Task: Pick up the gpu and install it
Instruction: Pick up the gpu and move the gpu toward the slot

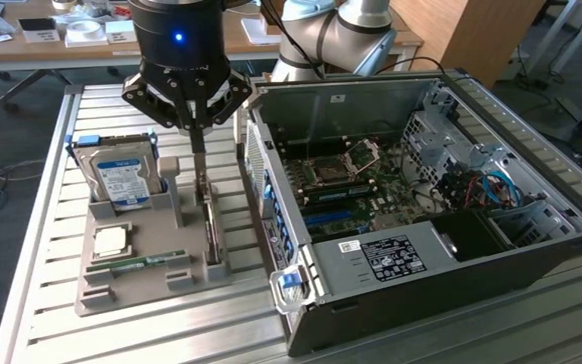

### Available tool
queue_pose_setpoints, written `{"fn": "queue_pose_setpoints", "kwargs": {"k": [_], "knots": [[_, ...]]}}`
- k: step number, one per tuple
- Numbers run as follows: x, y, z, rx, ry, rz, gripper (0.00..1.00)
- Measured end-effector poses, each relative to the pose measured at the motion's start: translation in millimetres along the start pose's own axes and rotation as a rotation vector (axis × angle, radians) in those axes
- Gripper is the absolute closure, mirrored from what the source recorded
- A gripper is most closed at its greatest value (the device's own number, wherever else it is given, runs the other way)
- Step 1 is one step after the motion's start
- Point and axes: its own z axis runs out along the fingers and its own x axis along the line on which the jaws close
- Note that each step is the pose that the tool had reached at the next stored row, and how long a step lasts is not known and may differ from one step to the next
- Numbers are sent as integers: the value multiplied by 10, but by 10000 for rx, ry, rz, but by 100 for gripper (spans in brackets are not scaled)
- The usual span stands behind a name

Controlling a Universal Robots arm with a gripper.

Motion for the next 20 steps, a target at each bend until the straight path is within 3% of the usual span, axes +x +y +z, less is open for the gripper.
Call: {"fn": "queue_pose_setpoints", "kwargs": {"k": [4,9,12,13,20], "knots": [[0,0,0,0,0,0,88],[0,0,0,0,0,0,65],[0,0,0,0,1,0,59],[0,0,0,0,1,0,53],[2,-4,93,-23,2,0,53]]}}
